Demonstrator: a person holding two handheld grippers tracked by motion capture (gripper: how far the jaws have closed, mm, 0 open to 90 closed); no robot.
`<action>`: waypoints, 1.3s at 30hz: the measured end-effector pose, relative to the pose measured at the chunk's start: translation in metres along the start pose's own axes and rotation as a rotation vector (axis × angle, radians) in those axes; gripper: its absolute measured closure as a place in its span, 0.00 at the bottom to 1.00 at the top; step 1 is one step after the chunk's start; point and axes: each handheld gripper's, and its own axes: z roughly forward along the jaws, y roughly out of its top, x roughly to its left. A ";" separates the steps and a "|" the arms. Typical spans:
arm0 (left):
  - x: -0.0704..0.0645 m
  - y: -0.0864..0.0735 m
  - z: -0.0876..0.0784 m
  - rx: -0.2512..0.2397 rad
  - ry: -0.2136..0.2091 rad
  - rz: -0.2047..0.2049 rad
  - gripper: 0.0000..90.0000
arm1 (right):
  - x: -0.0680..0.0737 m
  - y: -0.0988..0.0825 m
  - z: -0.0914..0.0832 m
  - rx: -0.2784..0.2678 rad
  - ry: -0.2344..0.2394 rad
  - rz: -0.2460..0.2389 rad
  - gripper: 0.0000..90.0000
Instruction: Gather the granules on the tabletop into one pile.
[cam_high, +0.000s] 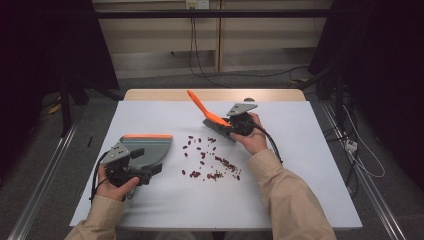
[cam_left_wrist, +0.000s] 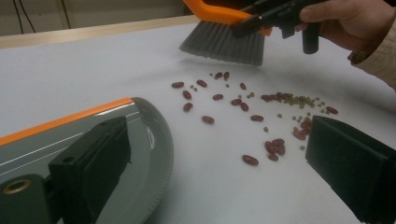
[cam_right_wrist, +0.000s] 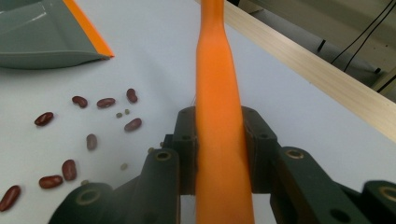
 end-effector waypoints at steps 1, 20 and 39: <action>0.000 0.000 -0.001 -0.004 0.003 -0.003 0.07 | 0.001 0.002 0.003 0.002 0.004 -0.011 0.79; 0.008 -0.001 -0.013 -0.032 0.033 -0.033 0.07 | 0.025 0.008 0.016 0.054 0.123 -0.206 0.79; 0.007 0.000 -0.012 -0.031 0.043 -0.027 0.07 | 0.049 -0.013 -0.022 0.056 0.210 -0.236 0.79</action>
